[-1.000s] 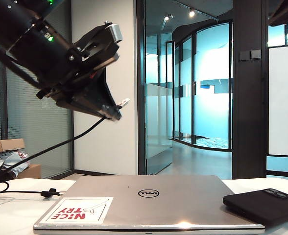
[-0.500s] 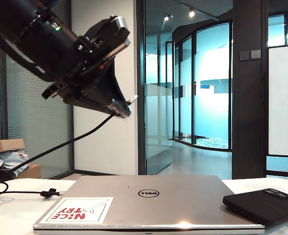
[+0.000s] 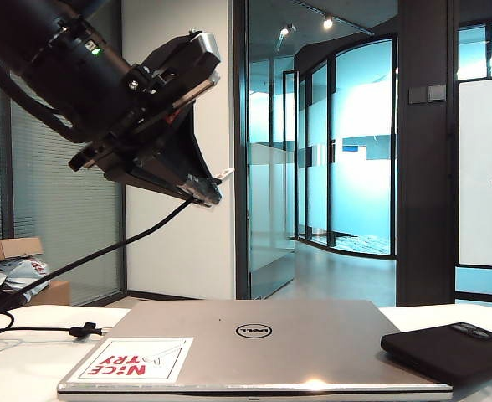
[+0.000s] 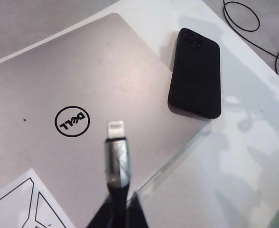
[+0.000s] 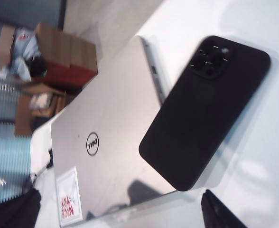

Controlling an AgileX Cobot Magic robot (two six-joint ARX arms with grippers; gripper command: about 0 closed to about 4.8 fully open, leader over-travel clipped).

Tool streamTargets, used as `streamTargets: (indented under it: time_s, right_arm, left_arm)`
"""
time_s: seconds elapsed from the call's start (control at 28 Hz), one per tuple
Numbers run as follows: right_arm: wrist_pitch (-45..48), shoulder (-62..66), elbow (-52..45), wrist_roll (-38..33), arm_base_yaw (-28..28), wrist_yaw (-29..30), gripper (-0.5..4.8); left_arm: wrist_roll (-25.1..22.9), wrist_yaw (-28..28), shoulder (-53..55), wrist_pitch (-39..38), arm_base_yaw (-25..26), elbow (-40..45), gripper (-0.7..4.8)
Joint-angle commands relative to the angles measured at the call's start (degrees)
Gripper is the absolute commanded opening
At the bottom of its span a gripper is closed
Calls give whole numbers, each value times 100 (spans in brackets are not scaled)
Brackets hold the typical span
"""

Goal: Pick up the charging cable and the phone, plug the charging cable into the charging port on the phone, and finally place them back on the table.

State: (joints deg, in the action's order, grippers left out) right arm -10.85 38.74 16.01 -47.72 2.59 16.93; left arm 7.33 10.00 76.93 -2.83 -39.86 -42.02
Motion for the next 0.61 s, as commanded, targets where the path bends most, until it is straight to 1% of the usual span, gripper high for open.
streamTargets:
  time_s: [0.04,0.18,0.43,0.61]
  right_arm:
    - [243,238,-42,-516,-2,-28,446]
    - [463,708,-42,-608,0,-22,442]
    - [1322,1731,-39,-610,-2,-4,440]
    - [2017,2695,-39,-647,-79,286,440]
  left_arm:
    - [-24,20,-31,37,0,-13,-7]
    - [-26,22,-31,48,0,-13,-7]
    - [-24,20,-31,234,0,-15,-7]
    - [-24,20,-31,247,0,-13,-7]
